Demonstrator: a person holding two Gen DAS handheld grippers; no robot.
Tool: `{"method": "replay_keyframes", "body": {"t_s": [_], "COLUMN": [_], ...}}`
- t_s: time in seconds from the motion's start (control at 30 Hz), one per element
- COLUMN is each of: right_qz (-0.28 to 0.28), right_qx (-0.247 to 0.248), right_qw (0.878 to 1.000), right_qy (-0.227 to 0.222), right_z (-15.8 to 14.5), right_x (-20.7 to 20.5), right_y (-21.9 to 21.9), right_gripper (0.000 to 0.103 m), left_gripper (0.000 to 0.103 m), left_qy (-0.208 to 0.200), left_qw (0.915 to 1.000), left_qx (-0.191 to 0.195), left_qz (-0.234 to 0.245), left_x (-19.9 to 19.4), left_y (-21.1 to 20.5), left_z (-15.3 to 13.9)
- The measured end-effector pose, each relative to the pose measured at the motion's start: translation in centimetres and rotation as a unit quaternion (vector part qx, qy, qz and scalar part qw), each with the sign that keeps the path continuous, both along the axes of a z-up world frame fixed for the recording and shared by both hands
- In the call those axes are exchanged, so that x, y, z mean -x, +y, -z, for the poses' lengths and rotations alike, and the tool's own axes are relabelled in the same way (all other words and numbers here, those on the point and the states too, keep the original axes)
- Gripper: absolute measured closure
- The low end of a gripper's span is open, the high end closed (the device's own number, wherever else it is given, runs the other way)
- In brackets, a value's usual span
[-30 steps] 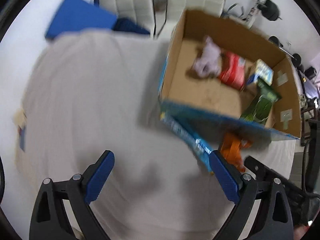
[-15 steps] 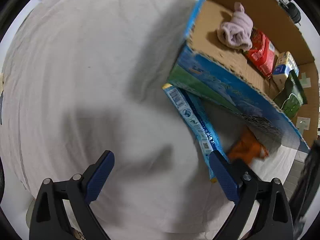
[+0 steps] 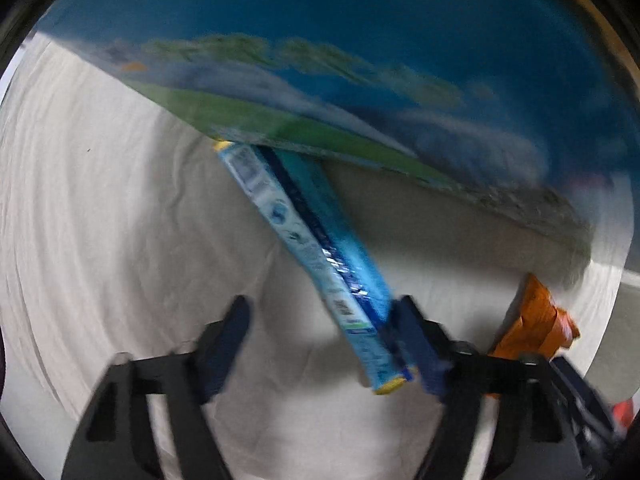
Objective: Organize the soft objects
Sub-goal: 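Grasp the blue stick packet with the left gripper while the right grasps the orange bag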
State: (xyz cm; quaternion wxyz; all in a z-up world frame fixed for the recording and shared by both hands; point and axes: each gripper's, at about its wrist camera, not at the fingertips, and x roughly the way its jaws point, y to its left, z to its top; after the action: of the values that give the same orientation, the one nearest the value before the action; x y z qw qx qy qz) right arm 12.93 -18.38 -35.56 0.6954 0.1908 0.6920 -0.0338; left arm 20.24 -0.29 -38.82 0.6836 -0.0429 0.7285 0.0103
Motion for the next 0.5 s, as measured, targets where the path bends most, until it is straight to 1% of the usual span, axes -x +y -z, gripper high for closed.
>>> {"method": "replay_keyframes", "body": {"t_s": [0.03, 0.1, 0.2, 0.23, 0.27, 0.3, 0.37, 0.43, 0.5], "right_qz": [-0.01, -0.021, -0.036, -0.042, -0.049, -0.061, -0.082, -0.107, -0.125], "right_qx": [0.005, 0.01, 0.007, 0.013, 0.02, 0.033, 0.037, 0.039, 0.04], "right_qw": [1.0, 1.0, 0.999, 0.998, 0.998, 0.996, 0.995, 0.991, 0.988], "right_qy": [0.004, 0.01, 0.03, 0.04, 0.046, 0.051, 0.052, 0.068, 0.076], "right_z": [0.2, 0.8, 2.0, 2.5, 2.9, 3.1, 3.2, 3.4, 3.4], "right_x": [-0.3, -0.7, -1.4, -1.6, -1.6, -1.3, -0.5, 0.8, 1.9], "right_y": [0.4, 1.1, 2.2, 2.6, 2.7, 3.0, 3.5, 4.3, 4.8], "right_gripper": [0.023, 0.023, 0.024, 0.026, 0.033, 0.045, 0.047, 0.048, 0.048], "left_gripper": [0.052, 0.065, 0.076, 0.076, 0.076, 0.076, 0.076, 0.076, 0.076], "left_qy": [0.0, -0.003, -0.008, -0.007, -0.004, -0.003, 0.008, 0.02, 0.033], "left_qw": [1.0, 0.9997, 0.9986, 0.9984, 0.9979, 0.9975, 0.997, 0.9968, 0.9967], "left_qx": [-0.001, -0.007, -0.019, -0.018, -0.017, -0.018, -0.015, -0.013, -0.001], "left_qz": [0.009, 0.025, 0.049, 0.054, 0.063, 0.068, 0.075, 0.077, 0.074], "left_x": [0.3, 0.9, 2.4, 3.2, 4.1, 4.9, 7.0, 9.2, 11.1], "left_y": [-0.3, -0.7, -1.1, -1.1, -1.0, -0.9, -0.6, -0.1, 0.3], "left_z": [0.0, -0.2, -0.4, -0.5, -0.4, -0.4, 0.0, 0.5, 0.9]}}
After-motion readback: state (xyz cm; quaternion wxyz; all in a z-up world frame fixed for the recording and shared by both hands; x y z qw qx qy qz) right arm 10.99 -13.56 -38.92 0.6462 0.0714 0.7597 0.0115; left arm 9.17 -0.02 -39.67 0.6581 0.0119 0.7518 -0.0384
